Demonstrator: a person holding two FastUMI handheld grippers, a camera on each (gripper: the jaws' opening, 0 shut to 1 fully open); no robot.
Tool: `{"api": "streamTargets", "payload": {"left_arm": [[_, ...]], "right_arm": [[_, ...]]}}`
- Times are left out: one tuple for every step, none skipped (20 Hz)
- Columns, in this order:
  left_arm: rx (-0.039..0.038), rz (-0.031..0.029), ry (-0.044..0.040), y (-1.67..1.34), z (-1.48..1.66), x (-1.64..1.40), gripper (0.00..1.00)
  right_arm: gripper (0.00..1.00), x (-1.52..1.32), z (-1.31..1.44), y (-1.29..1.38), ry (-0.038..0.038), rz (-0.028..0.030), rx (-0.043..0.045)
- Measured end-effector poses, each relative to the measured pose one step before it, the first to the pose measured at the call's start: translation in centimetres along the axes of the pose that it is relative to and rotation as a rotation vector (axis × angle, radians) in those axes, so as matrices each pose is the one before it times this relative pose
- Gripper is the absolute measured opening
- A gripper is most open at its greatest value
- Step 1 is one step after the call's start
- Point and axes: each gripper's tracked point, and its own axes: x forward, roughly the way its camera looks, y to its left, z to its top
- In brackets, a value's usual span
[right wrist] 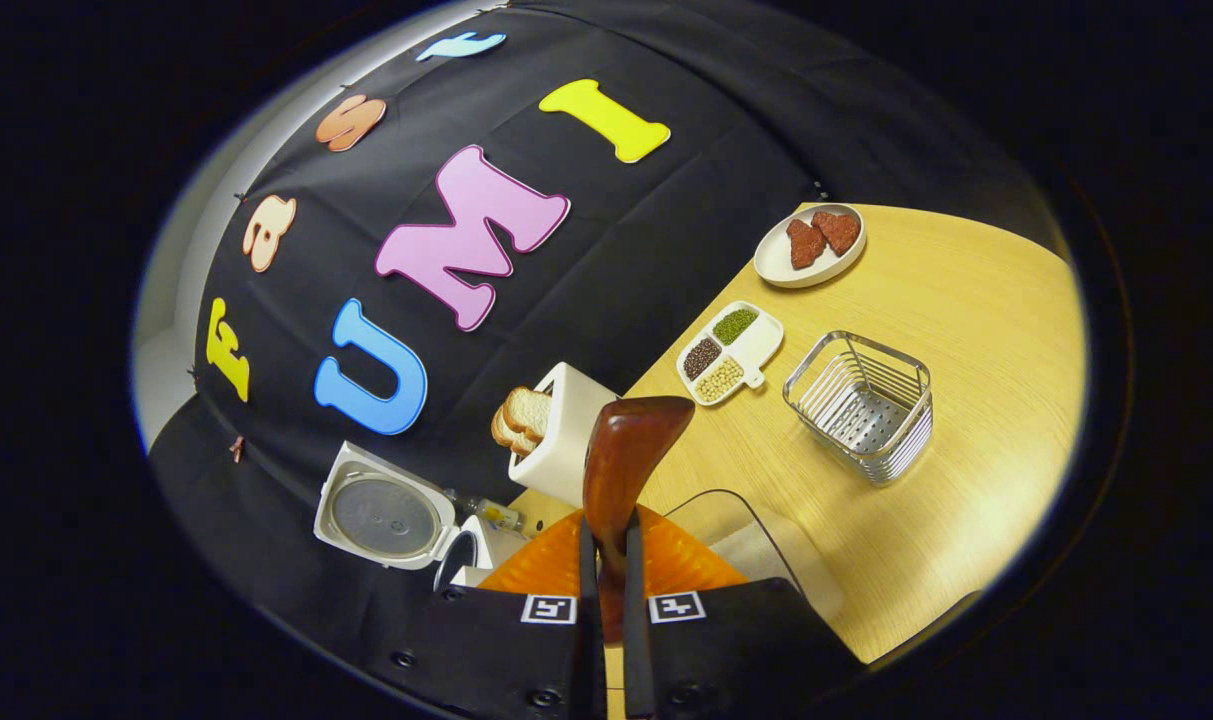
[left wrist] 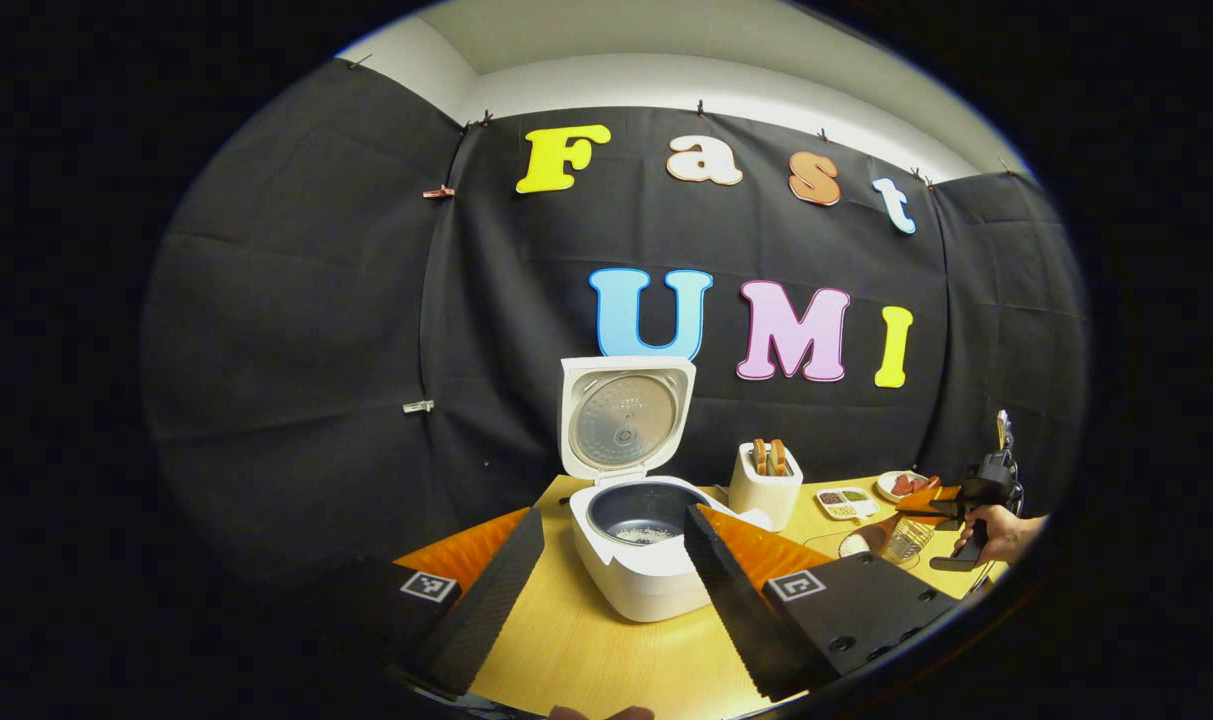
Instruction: Close the left gripper, press the button to open the rice cooker; take a wooden spoon from the chopstick holder with the right hand, scoop a spoonful of rice and pour it into the rice cooker, then put the wooden spoon back into the chopstick holder.
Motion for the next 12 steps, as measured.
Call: {"api": "streamTargets", "payload": {"left_arm": [[0.00001, 0.00052, -0.00136, 0.006, 0.071, -0.172, 0.97], [-0.00103, -0.00076, -0.00289, -0.01, 0.033, -0.108, 0.97], [-0.00259, -0.00275, -0.00239, -0.041, 0.125, -0.158, 0.97], [-0.00246, -0.00004, -0.00095, 0.043, -0.069, -0.092, 0.97], [-0.00254, -0.00117, 0.00039, -0.068, -0.016, -0.055, 0.97], [-0.00348, -0.00151, -0.00053, -0.094, -0.068, -0.109, 0.97], [-0.00502, -0.00122, -0.00164, 0.037, 0.054, -0.068, 0.97], [-0.00648, -0.00332, 0.0004, -0.095, -0.141, -0.055, 0.97], [-0.00703, -0.00058, 0.00264, -0.014, -0.14, 0.014, 0.97], [-0.00719, -0.00114, 0.00197, 0.076, -0.227, 0.127, 0.97], [-0.00701, 0.00091, 0.00106, 0.051, -0.118, 0.029, 0.97], [-0.00658, 0.0017, 0.00077, 0.187, -0.113, -0.065, 0.97]], "right_arm": [[0.12, -0.215, 0.366, 0.393, -0.00411, 0.00622, 0.01441], [0.11, -0.304, 0.278, 0.249, -0.004, 0.0026, 0.00933], [0.12, -0.105, 0.241, 0.484, -0.00231, 0.00392, 0.0092], [0.12, -0.204, 0.187, 0.695, 0.00083, 0.00565, 0.01044], [0.12, -0.183, 0.203, 0.8, 0.00501, 0.00954, 0.01449], [0.12, -0.185, 0.124, 0.762, 0.00372, 0.01071, 0.01145], [0.12, -0.097, 0.079, 0.886, 0.0032, 0.0117, 0.01192], [0.12, -0.325, 0.091, 0.81, 0.00363, 0.01115, 0.01061], [0.12, -0.051, 0.056, 1.082, 0.00087, 0.01025, 0.00687], [0.12, -0.061, 0.222, 1.11, 0.00015, 0.01723, 0.00429], [0.12, 0.111, 0.01, 1.319, 0.00374, 0.01579, 0.00355], [0.17, 0.131, -0.105, 1.419, 0.00427, 0.01705, 0.00404]]}}
